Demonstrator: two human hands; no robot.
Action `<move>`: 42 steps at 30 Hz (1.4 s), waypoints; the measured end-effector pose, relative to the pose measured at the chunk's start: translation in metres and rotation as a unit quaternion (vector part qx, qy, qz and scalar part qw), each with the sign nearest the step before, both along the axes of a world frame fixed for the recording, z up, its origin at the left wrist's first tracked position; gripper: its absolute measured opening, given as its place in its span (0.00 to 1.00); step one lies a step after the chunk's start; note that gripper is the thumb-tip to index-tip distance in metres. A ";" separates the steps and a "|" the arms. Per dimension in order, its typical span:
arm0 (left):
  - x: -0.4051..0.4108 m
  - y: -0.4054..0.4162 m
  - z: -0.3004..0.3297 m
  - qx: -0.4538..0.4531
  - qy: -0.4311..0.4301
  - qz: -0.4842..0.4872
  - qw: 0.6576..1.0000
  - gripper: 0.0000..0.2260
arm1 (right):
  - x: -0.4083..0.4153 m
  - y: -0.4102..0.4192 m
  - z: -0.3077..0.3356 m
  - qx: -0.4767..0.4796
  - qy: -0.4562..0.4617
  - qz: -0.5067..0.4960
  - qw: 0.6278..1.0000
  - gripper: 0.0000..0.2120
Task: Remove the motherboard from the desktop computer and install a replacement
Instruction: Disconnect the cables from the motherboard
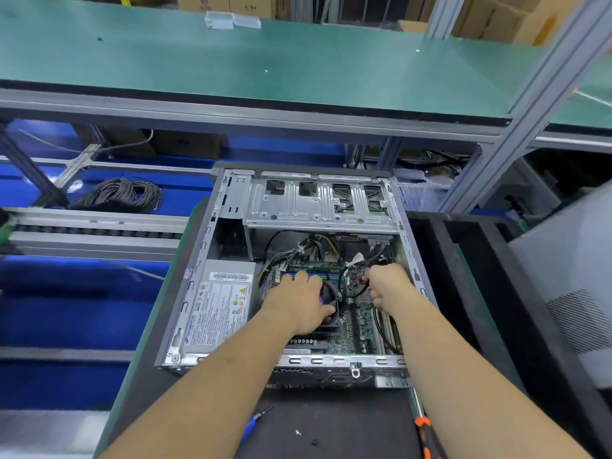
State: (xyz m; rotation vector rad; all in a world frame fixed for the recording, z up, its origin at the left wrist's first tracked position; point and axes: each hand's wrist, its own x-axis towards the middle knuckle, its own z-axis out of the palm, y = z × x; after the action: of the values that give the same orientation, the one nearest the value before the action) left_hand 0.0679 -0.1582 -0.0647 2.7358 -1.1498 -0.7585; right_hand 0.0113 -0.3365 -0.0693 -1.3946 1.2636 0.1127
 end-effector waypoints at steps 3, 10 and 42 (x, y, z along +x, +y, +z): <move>0.000 0.000 -0.001 0.000 0.002 0.000 1.000 0.26 | -0.001 -0.001 -0.006 -0.038 0.000 -0.020 0.999 0.05; 0.002 -0.001 0.002 -0.002 -0.094 -0.013 0.995 0.26 | -0.003 0.001 -0.010 -0.407 0.150 0.236 0.870 0.11; 0.007 -0.001 -0.002 -0.003 -0.050 -0.045 0.998 0.45 | 0.007 -0.001 -0.019 -0.544 0.213 0.516 0.627 0.14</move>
State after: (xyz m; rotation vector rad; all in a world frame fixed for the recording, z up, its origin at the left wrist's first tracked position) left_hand 0.0747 -0.1590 -0.0666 2.7616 -1.3014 -0.6343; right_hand 0.0188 -0.3373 -0.0881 -3.2341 0.6122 0.5544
